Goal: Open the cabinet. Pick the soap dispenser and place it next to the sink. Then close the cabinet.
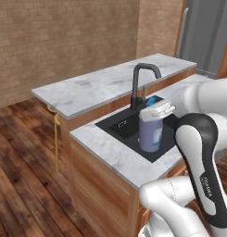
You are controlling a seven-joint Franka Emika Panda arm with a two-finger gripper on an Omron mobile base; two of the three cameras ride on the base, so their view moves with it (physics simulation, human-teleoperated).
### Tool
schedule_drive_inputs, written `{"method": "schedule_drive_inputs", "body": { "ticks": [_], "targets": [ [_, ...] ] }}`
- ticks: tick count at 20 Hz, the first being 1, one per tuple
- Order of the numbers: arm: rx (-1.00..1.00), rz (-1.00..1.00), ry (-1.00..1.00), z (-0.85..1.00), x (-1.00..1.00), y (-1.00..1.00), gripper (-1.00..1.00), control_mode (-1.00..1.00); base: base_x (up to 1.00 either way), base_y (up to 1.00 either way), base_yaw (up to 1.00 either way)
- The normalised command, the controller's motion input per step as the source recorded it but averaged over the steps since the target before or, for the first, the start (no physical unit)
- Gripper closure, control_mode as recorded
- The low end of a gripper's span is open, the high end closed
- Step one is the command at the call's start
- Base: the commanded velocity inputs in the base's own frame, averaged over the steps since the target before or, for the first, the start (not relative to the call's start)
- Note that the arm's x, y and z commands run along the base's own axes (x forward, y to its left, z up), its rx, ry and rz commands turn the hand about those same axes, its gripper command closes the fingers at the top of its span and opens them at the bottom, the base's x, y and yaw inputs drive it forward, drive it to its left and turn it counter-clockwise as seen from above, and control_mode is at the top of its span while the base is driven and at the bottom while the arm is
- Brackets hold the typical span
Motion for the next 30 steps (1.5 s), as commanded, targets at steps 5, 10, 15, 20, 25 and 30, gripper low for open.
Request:
{"method": "schedule_drive_inputs", "body": {
  "ticks": [5,10,15,20,25,30],
  "targets": [
    [-0.08,0.09,-0.01,-0.37,0.32,0.0,1.0,-1.0,0.0,0.0,0.0],
    [-0.01,0.09,0.0,-0.35,0.35,0.0,1.0,-1.0,0.0,0.0,0.0],
    [0.0,0.1,0.0,-0.28,0.33,0.0,1.0,-1.0,0.0,0.0,0.0],
    [0.0,0.1,0.0,-0.27,0.37,0.0,1.0,-1.0,0.0,0.0,0.0],
    [0.0,0.1,0.02,-0.27,0.35,0.0,1.0,-1.0,0.0,0.0,0.0],
    [0.0,0.11,0.01,-0.27,0.34,0.0,1.0,-1.0,0.0,0.0,0.0]
  ]
}}
